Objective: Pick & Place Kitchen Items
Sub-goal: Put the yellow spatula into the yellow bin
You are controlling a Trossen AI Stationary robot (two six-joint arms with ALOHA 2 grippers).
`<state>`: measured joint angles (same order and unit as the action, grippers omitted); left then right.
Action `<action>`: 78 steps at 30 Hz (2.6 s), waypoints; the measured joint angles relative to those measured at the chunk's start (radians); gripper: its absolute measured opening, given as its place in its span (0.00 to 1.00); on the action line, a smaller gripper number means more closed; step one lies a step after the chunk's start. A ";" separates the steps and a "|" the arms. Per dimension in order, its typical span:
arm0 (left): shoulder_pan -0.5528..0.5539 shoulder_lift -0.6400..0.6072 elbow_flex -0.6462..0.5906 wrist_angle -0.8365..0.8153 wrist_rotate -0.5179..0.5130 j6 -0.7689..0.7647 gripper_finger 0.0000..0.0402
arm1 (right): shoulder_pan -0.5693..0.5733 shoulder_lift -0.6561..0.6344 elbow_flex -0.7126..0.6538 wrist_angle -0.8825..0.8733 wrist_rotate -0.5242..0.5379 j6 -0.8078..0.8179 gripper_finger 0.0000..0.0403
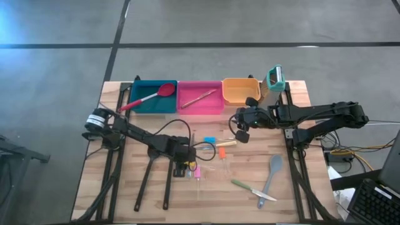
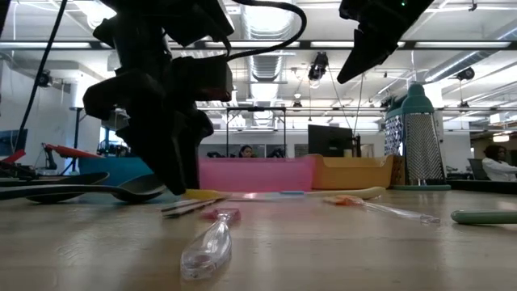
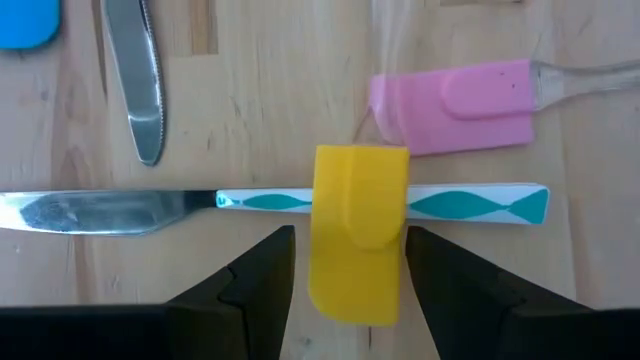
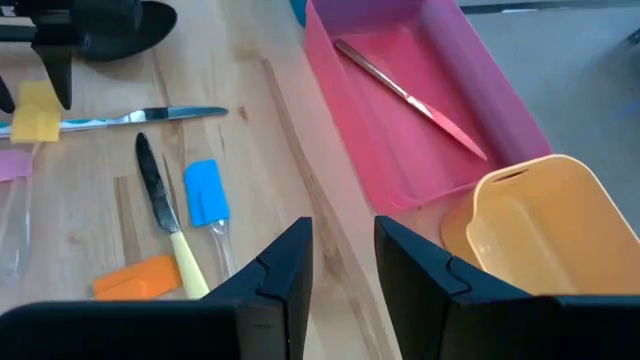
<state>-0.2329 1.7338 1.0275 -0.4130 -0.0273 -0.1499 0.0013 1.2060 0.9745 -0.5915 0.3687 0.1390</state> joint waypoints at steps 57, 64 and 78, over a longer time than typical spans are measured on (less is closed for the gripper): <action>0.002 -0.002 0.041 -0.079 0.000 0.075 0.30 | 0.000 0.000 0.000 -0.001 -0.001 -0.020 0.17; 0.002 -0.002 0.047 -0.077 0.000 0.072 0.44 | 0.000 0.000 0.000 -0.001 0.000 -0.020 0.21; 0.004 0.037 0.048 -0.064 -0.050 0.067 0.51 | 0.000 0.000 0.000 0.000 -0.001 -0.020 0.20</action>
<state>-0.2288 1.7710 1.0752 -0.4765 -0.0770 -0.0830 0.0015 1.2060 0.9741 -0.5919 0.3679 0.1192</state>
